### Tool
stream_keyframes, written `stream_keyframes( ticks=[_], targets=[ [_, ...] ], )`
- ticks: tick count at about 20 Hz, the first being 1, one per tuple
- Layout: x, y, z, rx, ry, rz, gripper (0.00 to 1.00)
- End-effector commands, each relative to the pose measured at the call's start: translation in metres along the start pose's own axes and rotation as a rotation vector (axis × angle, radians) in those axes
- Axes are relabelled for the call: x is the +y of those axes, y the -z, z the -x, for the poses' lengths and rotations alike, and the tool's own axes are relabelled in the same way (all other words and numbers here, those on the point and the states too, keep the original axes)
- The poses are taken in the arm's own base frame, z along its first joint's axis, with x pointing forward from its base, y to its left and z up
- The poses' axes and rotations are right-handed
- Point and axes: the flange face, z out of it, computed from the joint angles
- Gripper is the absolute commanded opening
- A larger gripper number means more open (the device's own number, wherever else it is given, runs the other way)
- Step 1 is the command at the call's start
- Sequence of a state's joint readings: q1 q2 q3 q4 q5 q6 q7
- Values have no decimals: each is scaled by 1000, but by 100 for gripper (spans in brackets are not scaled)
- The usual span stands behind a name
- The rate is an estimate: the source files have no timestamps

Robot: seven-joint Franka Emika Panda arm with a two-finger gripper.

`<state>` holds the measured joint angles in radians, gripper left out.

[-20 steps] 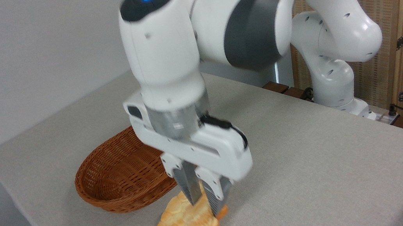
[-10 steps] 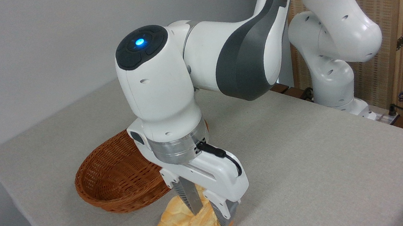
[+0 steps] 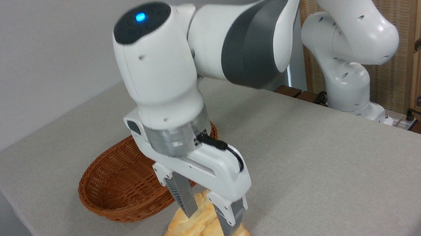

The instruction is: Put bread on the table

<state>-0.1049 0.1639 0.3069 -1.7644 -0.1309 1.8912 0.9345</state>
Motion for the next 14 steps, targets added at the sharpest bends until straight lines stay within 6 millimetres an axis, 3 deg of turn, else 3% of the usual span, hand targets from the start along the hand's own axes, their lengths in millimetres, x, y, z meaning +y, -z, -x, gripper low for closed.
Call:
stream_keyframes(
  ticks=[1,3,6,14],
  targets=[
    [20,24,-27,32,-74,-36,100],
    [25,36,-35,48,-89,-50,100],
    [55,69,-68,103,-151,-86,100],
    [115,80,-114,136,-118,-73,100]
  ],
)
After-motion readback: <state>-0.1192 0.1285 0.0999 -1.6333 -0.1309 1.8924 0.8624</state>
